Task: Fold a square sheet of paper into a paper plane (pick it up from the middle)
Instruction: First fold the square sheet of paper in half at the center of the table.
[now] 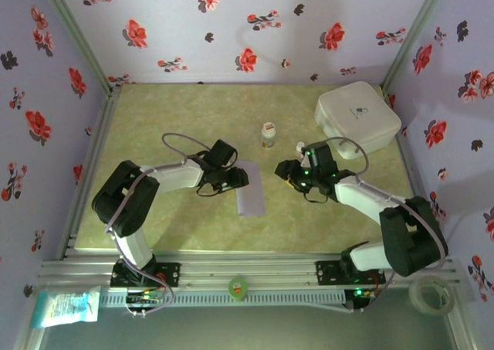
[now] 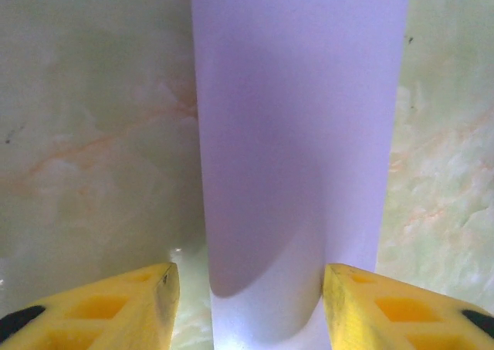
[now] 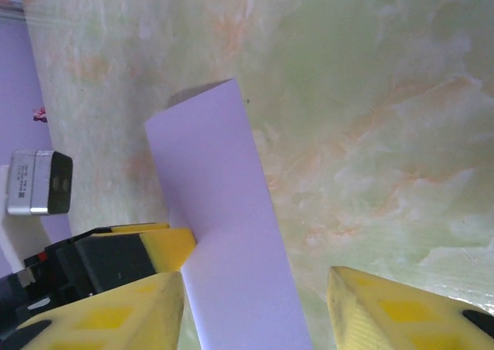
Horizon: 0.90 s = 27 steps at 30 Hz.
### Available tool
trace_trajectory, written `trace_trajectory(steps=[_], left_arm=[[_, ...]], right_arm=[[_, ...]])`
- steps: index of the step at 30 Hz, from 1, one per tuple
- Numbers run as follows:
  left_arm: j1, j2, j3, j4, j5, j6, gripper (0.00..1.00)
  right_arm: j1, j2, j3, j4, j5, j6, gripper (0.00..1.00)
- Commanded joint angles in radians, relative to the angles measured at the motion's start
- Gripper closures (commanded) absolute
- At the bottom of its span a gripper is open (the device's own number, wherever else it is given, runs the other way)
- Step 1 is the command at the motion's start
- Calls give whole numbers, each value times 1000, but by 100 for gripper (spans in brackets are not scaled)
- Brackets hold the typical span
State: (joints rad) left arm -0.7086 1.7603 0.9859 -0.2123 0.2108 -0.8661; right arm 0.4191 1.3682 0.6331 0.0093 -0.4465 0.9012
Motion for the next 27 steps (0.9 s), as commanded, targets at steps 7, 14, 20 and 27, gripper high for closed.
trace_trajectory(steps=[7, 14, 20, 27], left_arm=[[-5, -9, 30, -88, -45, 53, 51], [-5, -22, 17, -79, -96, 15, 50], [-5, -9, 11, -66, -106, -10, 50], [-6, -7, -6, -85, -160, -46, 49]], right_arm=[[18, 54, 0, 54, -15, 7, 54], [23, 65, -6, 66, -15, 11, 55], [26, 74, -10, 69, -20, 11, 55], [29, 86, -8, 73, -27, 10, 55]])
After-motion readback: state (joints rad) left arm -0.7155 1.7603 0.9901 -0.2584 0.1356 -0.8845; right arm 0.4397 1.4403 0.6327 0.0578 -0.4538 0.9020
